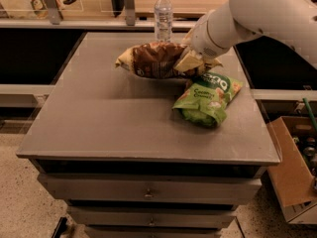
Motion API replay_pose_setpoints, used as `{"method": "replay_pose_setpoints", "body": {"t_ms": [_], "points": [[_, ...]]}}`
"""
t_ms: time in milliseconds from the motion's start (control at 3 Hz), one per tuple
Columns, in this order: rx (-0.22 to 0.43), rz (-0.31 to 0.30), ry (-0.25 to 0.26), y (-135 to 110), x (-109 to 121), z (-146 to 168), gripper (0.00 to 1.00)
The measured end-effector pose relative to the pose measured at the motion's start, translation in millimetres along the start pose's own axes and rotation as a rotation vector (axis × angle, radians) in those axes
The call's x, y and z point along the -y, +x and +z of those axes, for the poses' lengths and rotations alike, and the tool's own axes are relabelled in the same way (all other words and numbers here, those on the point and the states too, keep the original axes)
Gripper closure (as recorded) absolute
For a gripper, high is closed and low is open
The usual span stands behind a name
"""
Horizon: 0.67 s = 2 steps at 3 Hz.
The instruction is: Move brown chip bag near green rice chip bag
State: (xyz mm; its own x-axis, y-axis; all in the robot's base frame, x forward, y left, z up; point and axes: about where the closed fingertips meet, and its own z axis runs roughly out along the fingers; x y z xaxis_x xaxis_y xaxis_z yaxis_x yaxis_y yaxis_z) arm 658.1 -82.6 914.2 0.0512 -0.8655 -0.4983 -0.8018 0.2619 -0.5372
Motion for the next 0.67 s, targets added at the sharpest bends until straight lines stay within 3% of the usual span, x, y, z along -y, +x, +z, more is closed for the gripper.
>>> {"method": "replay_pose_setpoints", "body": {"t_ms": [667], "points": [[0.024,0.056,-0.075,13.4,-1.5,-10.3,0.37]]}}
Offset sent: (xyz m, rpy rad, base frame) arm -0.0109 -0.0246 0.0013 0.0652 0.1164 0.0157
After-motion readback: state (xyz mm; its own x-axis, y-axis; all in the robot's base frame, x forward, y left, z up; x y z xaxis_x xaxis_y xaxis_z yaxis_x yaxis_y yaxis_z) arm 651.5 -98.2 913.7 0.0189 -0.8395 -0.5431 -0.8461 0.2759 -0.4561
